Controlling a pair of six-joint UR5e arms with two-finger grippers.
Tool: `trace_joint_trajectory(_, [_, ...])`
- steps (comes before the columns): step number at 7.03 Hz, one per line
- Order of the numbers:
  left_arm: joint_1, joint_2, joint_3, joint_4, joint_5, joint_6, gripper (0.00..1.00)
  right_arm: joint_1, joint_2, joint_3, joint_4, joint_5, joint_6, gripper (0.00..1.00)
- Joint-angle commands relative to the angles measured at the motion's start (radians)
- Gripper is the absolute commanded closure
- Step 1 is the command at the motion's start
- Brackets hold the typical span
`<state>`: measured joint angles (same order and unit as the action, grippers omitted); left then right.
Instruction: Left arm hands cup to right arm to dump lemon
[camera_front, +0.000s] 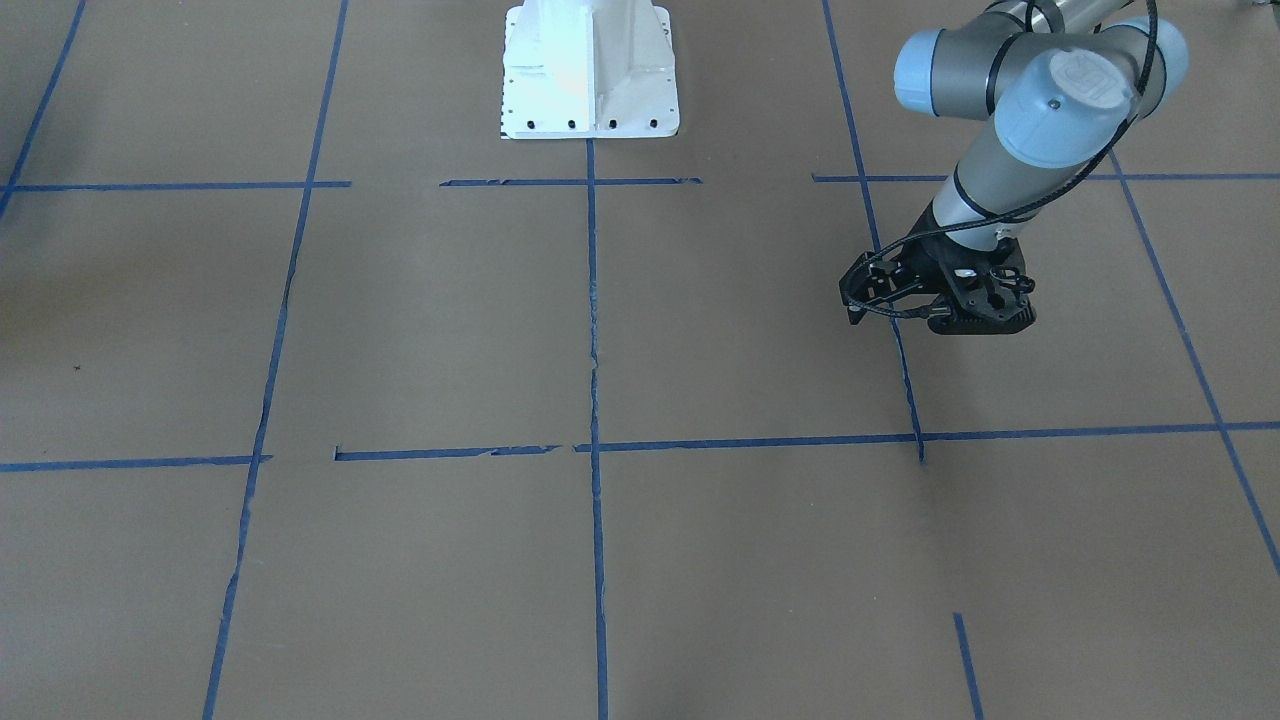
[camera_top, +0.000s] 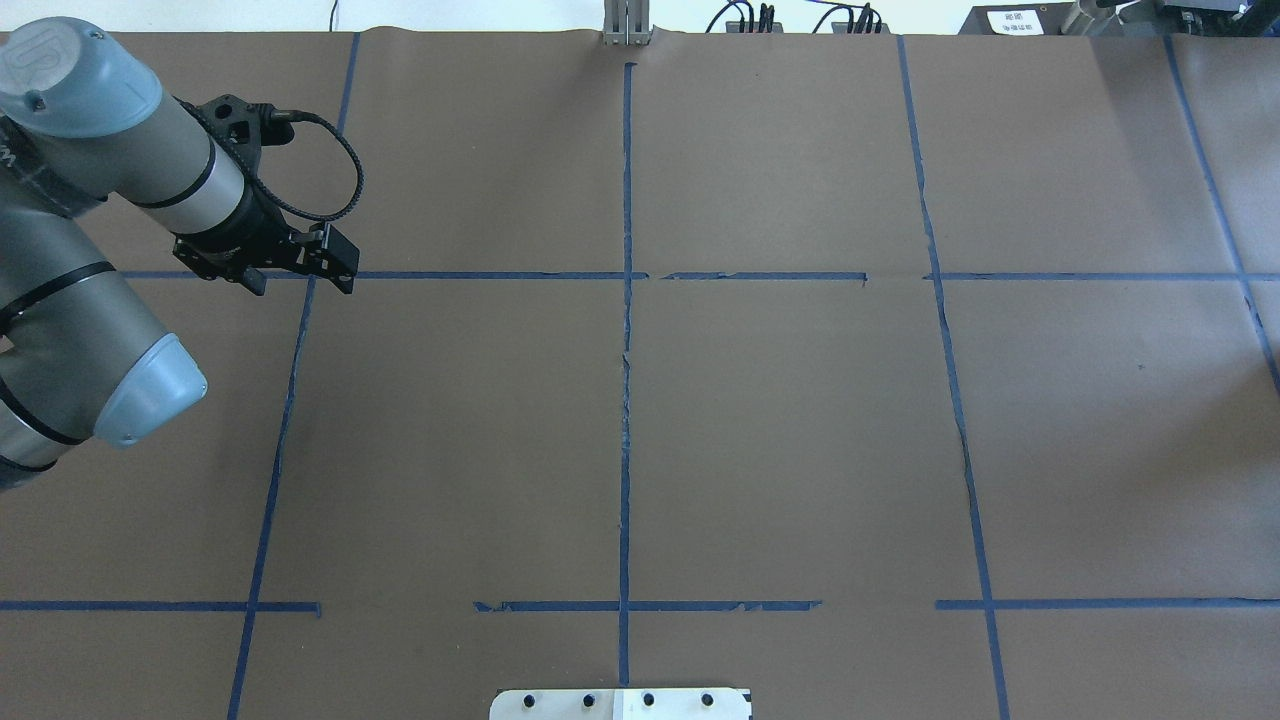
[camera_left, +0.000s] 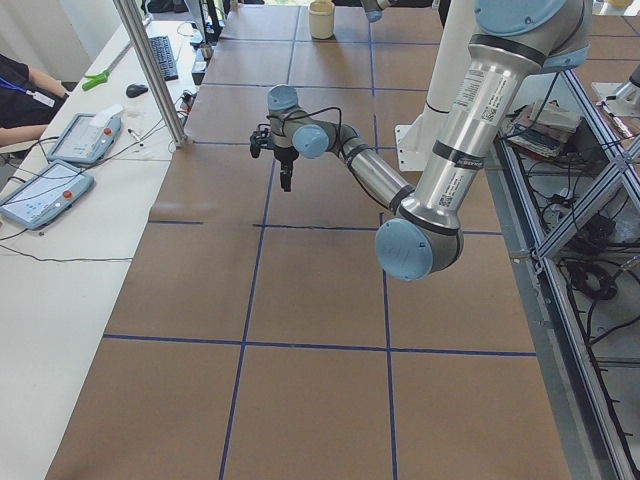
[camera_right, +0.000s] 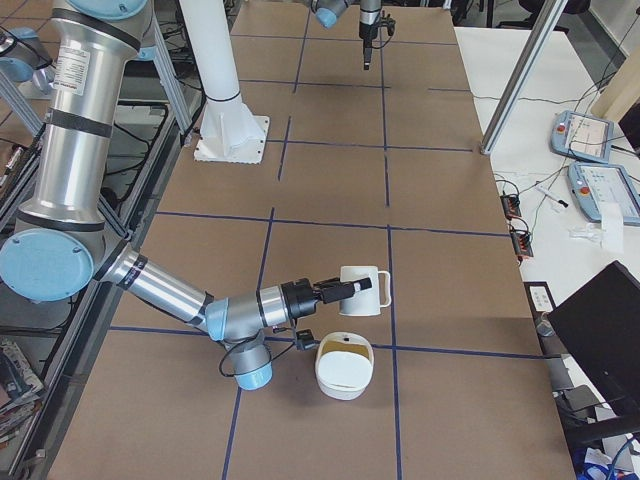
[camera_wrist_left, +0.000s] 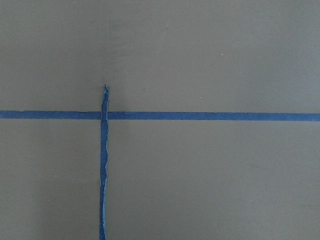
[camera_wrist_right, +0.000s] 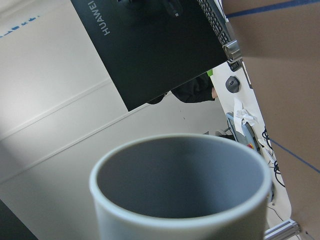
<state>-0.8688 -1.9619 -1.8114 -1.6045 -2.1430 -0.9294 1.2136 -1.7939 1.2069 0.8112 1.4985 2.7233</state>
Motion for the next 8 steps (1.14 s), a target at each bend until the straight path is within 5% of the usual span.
trace_joint_trajectory(1, [0.001,0.000,0.003,0.000,0.000,0.003,0.00,0.091,0.015,0.119,-0.171,0.194,-0.240,0.91])
trace_joint_trajectory(4, [0.004,0.000,0.004,0.000,0.000,0.004,0.00,0.095,0.013,0.193,-0.260,0.251,-0.564,0.91])
trace_joint_trajectory(6, [0.008,0.000,0.004,0.000,0.000,0.006,0.00,0.095,0.011,0.432,-0.570,0.333,-0.780,0.91])
trace_joint_trajectory(8, [0.008,0.000,0.004,0.000,-0.002,0.006,0.00,0.017,0.016,0.528,-0.734,0.348,-1.037,0.92])
